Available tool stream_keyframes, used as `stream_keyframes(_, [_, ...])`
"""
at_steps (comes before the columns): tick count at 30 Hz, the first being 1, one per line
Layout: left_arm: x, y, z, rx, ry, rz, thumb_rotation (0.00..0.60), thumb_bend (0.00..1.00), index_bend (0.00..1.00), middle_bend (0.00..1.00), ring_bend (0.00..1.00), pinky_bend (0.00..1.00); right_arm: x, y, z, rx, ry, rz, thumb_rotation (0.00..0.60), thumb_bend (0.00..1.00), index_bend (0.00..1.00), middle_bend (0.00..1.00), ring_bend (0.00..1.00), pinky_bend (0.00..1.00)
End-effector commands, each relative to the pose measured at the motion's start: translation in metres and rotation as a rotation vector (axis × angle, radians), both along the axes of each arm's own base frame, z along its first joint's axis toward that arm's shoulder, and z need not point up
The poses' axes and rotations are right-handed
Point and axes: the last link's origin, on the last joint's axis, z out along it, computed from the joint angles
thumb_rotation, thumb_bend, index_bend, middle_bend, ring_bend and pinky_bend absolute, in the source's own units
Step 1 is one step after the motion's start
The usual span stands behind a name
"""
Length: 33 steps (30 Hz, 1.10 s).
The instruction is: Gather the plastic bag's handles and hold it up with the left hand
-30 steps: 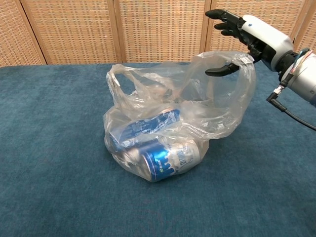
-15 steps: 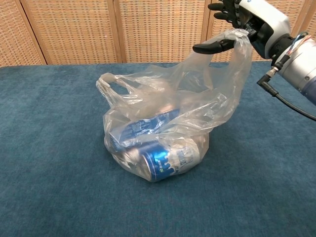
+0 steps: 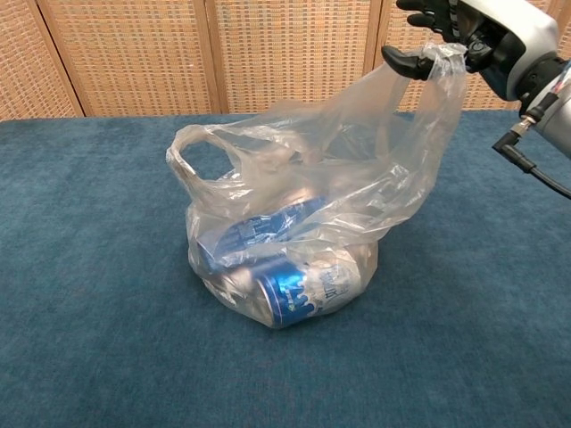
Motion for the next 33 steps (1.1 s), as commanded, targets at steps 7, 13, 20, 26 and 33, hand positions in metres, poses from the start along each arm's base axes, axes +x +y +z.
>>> stream_keyframes(7, [0.024, 0.022, -0.022, -0.213, -0.218, -0.016, 0.6, 0.15, 0.0, 0.0, 0.0, 0.0, -0.006, 0.005, 0.003, 0.0, 0.045, -0.003, 0.6, 0.51, 0.0, 0.11, 0.0, 0.0])
stream_keyframes(13, [0.053, 0.047, -0.052, -0.448, -0.578, 0.04, 0.6, 0.15, 0.0, 0.0, 0.0, 0.0, -0.005, 0.006, 0.004, 0.0, 0.056, -0.003, 0.6, 0.51, 0.0, 0.11, 0.0, 0.0])
stream_keyframes(20, [0.074, 0.067, -0.081, -0.631, -1.023, 0.158, 0.6, 0.15, 0.0, 0.0, 0.0, 0.0, -0.004, 0.006, 0.006, -0.004, 0.07, 0.003, 0.6, 0.51, 0.0, 0.12, 0.0, 0.0])
stream_keyframes(26, [0.09, 0.086, -0.11, -0.787, -1.154, 0.274, 0.6, 0.13, 0.0, 0.0, 0.0, 0.0, -0.004, 0.005, 0.008, -0.005, 0.064, 0.0, 0.6, 0.51, 0.0, 0.12, 0.0, 0.0])
stream_keyframes(33, [0.111, 0.104, -0.13, -0.9, -1.156, 0.336, 0.6, 0.11, 0.02, 0.0, 0.0, 0.03, -0.004, 0.003, 0.012, -0.01, 0.064, 0.003, 0.6, 0.51, 0.0, 0.12, 0.0, 0.0])
